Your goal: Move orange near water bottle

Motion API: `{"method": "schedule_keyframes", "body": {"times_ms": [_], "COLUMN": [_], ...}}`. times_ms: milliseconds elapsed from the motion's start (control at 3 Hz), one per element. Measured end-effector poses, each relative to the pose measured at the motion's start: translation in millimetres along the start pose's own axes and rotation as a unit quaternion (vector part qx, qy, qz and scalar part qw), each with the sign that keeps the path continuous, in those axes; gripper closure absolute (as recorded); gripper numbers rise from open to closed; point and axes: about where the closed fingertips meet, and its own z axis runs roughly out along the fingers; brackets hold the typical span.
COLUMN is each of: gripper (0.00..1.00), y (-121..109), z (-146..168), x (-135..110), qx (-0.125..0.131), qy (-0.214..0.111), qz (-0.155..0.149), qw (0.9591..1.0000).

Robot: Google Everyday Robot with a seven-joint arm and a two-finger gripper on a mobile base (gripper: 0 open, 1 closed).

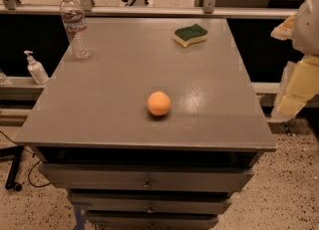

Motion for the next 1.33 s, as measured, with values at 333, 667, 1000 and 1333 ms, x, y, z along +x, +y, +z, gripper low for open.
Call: {"method": "schedule_keyframes", "body": {"times_ms": [333,667,1000,1333], "gripper": [0.0,0.0,0.0,0.0], "y": [0.0,0.3,0.0,0.7], "z": [0.0,3.9,23.3,51.8], "x": [0.0,-4.8,-16.9,-36.7], "qx": [0.0,0.003,-0.002,-0.011], "qy": [0.0,-0.012,-0.052,-0.118], "qz": [0.0,0.001,0.007,0.015], "qw": [1.0,0.9999,0.9986,0.9928]}}
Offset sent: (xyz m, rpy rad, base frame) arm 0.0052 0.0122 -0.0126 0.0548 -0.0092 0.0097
